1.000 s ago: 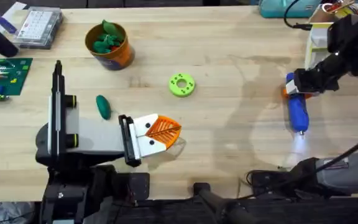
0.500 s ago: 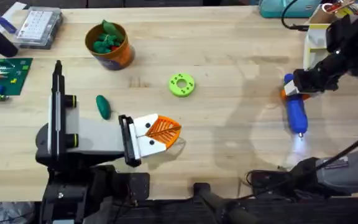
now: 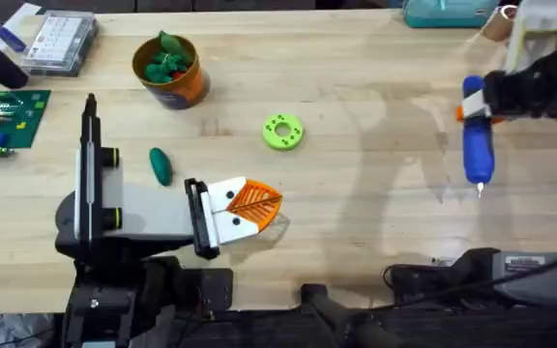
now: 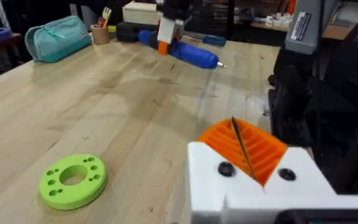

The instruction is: Pick up the gripper from the table and insert it into the empty holder that is missing its gripper. Then pick up a screw, insert it into the mounting hole, and use the screwdriver to tighten it. Finally, clean up the table by picking up the vegetable and placing it into the bucket.

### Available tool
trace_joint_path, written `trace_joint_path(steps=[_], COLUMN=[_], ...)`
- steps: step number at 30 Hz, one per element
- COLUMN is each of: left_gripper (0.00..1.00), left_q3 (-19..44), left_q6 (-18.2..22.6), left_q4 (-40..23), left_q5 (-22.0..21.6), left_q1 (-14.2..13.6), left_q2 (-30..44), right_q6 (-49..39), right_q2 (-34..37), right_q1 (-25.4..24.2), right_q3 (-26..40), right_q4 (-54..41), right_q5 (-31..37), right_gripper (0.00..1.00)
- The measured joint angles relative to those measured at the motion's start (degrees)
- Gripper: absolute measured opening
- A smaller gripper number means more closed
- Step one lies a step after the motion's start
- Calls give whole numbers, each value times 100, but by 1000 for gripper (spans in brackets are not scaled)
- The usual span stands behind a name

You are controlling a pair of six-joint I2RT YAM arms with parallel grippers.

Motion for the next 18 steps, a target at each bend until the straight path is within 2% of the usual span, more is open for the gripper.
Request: trace_joint_path(steps=[9,18], left_gripper=[13,13], left_q3=[0,0], left_q6=[0,0], left_q4=[0,0], left_q5=[0,0], left_q1=[0,0], left_q2=[0,0], right_q6=[-13,-13], right_q2=[-1058,-2228], right_q1=[2,2], right_q3=[313,358], right_q4=[-366,-359], right_q5=[-84,-796], right_gripper=[26,26])
